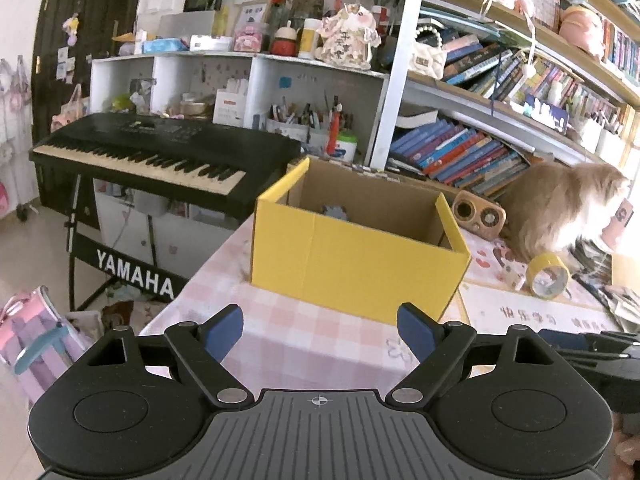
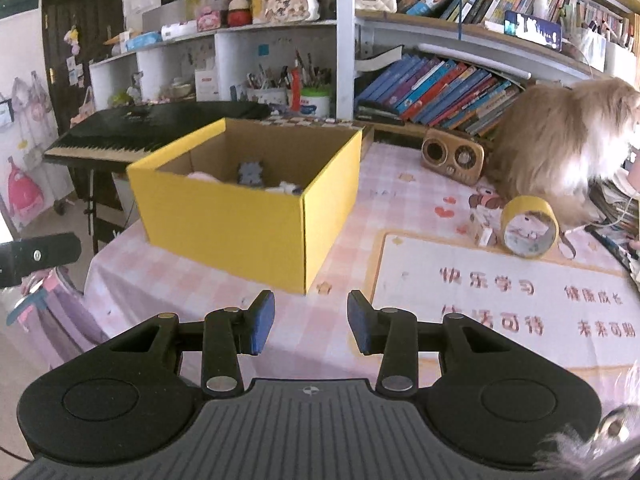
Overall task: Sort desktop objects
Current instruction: 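Raise both open tools and move back toward the tape roll and small white box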
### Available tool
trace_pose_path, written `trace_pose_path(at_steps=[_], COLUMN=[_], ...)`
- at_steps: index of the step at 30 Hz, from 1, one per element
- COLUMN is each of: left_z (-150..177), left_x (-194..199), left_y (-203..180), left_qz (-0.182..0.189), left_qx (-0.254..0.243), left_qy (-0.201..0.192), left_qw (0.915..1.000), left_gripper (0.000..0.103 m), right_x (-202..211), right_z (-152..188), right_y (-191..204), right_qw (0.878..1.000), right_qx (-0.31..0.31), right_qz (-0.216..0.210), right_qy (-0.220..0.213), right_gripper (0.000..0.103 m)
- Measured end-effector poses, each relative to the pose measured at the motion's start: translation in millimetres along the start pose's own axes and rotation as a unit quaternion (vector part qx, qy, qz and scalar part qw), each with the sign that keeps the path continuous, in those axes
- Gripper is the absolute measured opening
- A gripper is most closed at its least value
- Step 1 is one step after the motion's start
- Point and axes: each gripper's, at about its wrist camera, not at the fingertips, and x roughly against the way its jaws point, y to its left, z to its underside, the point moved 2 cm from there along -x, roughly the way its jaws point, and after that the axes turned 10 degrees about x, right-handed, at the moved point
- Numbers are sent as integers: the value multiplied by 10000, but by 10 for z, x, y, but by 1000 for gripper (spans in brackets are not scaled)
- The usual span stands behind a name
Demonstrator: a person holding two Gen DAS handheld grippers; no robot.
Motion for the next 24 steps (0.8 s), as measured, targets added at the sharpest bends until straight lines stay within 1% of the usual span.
trace_pose_path(at_steps=[7, 12, 20, 24], left_z=[130, 219, 312, 325], left_x=[66, 78, 51, 18], left_y=[26, -1, -84, -121], left_qz=[40, 138, 365, 459], left_qx=[-86, -181, -339, -366], left_qy=[188, 353, 569, 631], left_qw=[9998, 9991, 9971, 9963], left_gripper=[87, 87, 87, 87], right_x=[83, 139, 232, 262], right_z=[231, 310, 389, 420], right_y=[105, 180, 204, 170], right_qw=[9997, 9995, 9994, 9992], right_qx=[-43, -49, -75, -134], right_qz=[-69, -100, 15, 126], right_qy=[229, 288, 335, 366], right_gripper=[38, 40, 47, 49])
